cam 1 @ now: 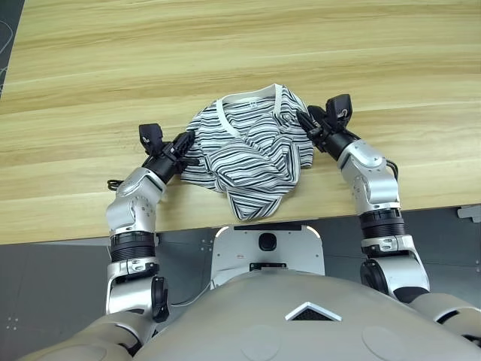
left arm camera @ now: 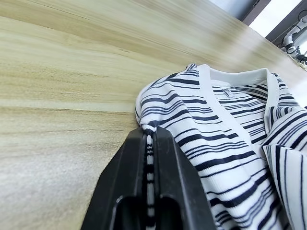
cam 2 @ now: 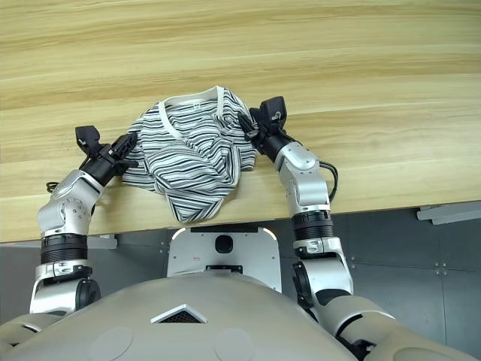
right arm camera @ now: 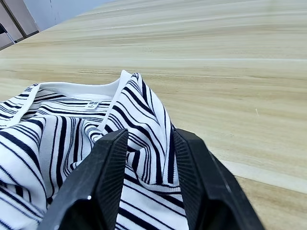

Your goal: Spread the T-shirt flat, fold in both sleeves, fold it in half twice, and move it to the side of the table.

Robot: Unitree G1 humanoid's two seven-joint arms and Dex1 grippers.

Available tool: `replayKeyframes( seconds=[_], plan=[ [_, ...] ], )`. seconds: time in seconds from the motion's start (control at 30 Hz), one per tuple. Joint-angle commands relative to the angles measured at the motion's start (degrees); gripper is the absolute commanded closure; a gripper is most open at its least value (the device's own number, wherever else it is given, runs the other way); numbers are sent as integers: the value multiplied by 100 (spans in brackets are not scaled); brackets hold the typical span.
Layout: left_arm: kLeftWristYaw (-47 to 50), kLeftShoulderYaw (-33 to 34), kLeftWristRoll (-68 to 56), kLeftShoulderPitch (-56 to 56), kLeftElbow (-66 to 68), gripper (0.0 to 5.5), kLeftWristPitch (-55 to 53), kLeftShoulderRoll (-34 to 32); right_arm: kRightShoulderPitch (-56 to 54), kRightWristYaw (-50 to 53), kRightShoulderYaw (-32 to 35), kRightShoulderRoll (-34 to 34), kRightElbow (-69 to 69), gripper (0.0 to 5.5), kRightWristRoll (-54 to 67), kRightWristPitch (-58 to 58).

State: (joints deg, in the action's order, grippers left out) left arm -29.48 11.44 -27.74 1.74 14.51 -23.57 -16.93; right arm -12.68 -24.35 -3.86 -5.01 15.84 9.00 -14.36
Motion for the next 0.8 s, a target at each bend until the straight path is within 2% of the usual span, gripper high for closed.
replayKeyframes(
  seconds=[0.03, 0.3, 0.57, 0.8],
  plan=[
    [141, -50, 186, -125, 220, 540, -130, 49, 35, -16, -135, -77, 25, 378, -145, -40],
    [140, -43, 183, -109, 239, 540, -102, 48, 19, 109, -264, -180, 405, 378, -530, 349],
    [144, -41, 191, -117, 268, 540, -66, 63, 12, 821, -247, -345, 700, 378, -1200, 1722],
    [129, -27, 197, -141, 281, 540, -20, 66, 8, 560, -418, -345, 1027, 378, -1238, 1632]
  ],
)
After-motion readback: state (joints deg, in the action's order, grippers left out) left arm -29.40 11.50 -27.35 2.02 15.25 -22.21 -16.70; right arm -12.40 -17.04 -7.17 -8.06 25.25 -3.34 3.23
